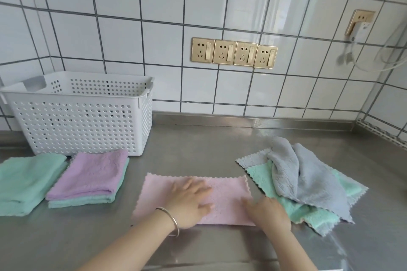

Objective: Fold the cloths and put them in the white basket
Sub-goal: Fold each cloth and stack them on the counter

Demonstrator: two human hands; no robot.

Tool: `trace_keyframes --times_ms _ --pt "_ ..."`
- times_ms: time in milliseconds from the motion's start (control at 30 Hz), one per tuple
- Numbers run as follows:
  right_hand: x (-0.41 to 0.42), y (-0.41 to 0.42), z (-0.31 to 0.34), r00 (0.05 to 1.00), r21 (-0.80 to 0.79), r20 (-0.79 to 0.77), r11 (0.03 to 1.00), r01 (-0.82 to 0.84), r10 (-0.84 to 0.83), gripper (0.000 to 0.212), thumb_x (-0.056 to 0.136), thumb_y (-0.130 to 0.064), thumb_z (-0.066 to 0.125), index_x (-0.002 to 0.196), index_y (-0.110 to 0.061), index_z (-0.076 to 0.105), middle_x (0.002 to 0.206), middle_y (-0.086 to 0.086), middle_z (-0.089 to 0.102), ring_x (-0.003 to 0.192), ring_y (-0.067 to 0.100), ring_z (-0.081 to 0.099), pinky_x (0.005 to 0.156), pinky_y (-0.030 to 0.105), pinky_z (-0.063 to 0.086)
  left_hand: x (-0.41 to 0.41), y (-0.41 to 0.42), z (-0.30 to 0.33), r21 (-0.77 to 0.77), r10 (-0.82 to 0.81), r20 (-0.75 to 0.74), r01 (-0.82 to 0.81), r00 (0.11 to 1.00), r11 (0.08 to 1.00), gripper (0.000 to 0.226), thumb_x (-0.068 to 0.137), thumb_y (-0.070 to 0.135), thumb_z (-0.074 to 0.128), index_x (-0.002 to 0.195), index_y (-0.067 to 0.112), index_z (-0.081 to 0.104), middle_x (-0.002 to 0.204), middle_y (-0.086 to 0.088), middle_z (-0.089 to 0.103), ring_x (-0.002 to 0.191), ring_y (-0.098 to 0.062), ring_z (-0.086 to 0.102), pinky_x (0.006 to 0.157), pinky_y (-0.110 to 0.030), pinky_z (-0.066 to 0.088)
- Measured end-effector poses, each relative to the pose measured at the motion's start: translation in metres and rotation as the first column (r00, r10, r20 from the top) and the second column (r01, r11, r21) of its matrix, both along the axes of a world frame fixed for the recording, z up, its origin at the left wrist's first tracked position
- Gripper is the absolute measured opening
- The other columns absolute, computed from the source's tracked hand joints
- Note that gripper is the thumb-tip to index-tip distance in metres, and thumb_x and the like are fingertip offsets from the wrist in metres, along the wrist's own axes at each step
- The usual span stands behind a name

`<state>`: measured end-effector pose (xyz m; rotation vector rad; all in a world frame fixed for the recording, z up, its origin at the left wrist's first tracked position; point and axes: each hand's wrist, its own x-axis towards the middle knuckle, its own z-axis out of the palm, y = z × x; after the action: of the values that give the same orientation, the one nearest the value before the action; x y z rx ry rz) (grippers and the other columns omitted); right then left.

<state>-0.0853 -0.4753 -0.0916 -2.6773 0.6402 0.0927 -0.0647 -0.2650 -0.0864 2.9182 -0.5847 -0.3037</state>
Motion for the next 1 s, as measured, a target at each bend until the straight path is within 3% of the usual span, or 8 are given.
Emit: trace_keyframes --times_ms 167,267,367,467,567,633,800,1000 --pt "-0.022 0.007 0.011 0.999 0.054 -0.034 0.999 -0.001 0.003 0.039 0.074 -0.044 0.051 0.091 -0.012 0.065 0.080 0.000 0.059 0.083 0.024 0.056 0.068 0.027 0.041 -0.005 -0.004 -0.015 0.071 -0.015 0.014 0.014 1.000 0.997 0.098 0.058 0.085 -0.006 0.146 0.043 0.001 0.158 0.008 -0.015 0.146 -0.019 -0.018 0.115 -0.056 -0.006" --pt "-0.030 0.016 0.010 0.997 0.129 0.069 0.991 0.017 -0.026 0.014 0.075 -0.030 0.052 0.067 -0.018 0.053 0.079 0.003 0.060 0.078 0.025 0.057 0.064 0.027 0.041 -0.008 -0.005 -0.011 0.044 0.015 -0.008 -0.014 1.000 0.999 0.081 0.075 0.081 0.008 0.146 0.042 0.003 0.158 0.006 -0.016 0.146 -0.020 -0.019 0.117 -0.054 -0.007" --pt "-0.032 0.038 0.009 0.913 0.117 0.408 0.993 -0.021 -0.029 0.013 0.074 -0.014 0.056 0.067 -0.016 0.046 0.079 0.005 0.056 0.076 0.030 0.056 0.063 0.033 0.042 -0.006 -0.007 0.002 -0.179 0.054 -0.048 -0.062 0.997 0.982 0.065 0.088 0.064 0.019 0.138 0.026 0.036 0.154 0.001 0.024 0.145 -0.020 0.015 0.116 -0.043 0.016" --pt "-0.030 0.076 0.017 0.711 -0.075 0.682 0.983 -0.165 0.171 0.006 0.065 -0.013 0.056 0.069 -0.015 0.061 0.070 0.003 0.060 0.063 0.030 0.060 0.051 0.034 0.044 -0.001 -0.007 0.027 -0.676 0.167 -0.323 -0.350 0.932 0.648 0.054 0.086 0.062 0.038 0.098 0.016 0.065 0.110 -0.002 0.066 0.106 -0.017 0.059 0.095 -0.036 0.040" --pt "-0.028 0.113 0.022 0.552 -0.238 0.715 0.892 -0.384 0.428 0.016 0.065 -0.021 0.047 0.073 -0.022 0.060 0.077 -0.004 0.063 0.070 0.019 0.053 0.053 0.028 0.042 0.007 0.001 0.042 -0.737 0.235 -0.559 -0.606 0.795 0.300 0.038 0.073 0.053 0.065 0.064 0.016 0.060 0.061 -0.003 0.061 0.060 -0.017 0.059 0.061 -0.023 0.044" --pt "-0.030 0.126 0.018 0.492 -0.268 0.697 0.826 -0.497 0.522 0.017 0.066 -0.015 0.054 0.082 -0.024 0.056 0.090 -0.006 0.063 0.080 0.013 0.048 0.055 0.024 0.042 0.011 0.011 0.044 -0.701 0.325 -0.514 -0.607 0.794 0.374 0.028 0.075 0.036 0.065 0.059 0.015 0.056 0.061 -0.006 0.062 0.049 -0.013 0.059 0.046 -0.015 0.039" --pt "-0.029 0.131 -0.007 0.589 -0.211 0.559 0.787 -0.580 0.584 0.063 0.058 -0.005 0.056 0.118 -0.025 0.050 0.128 -0.001 0.058 0.110 0.014 0.056 0.070 0.019 0.053 0.015 0.045 0.047 -0.543 0.567 -0.351 -0.655 0.745 0.525 0.024 0.093 0.018 0.046 0.091 0.002 0.064 0.119 -0.019 0.063 0.104 -0.029 0.060 0.073 -0.025 0.035" --pt "-0.030 0.132 -0.021 0.644 -0.161 0.461 0.771 -0.617 0.611 0.071 0.082 0.008 0.033 0.146 -0.020 0.028 0.155 -0.008 0.023 0.142 0.009 0.025 0.094 0.021 0.044 0.008 0.075 0.029 -0.497 0.567 -0.336 -0.653 0.752 0.572 0.035 0.093 0.024 0.050 0.113 -0.002 0.061 0.118 -0.023 0.064 0.109 -0.035 0.061 0.075 -0.031 0.047"
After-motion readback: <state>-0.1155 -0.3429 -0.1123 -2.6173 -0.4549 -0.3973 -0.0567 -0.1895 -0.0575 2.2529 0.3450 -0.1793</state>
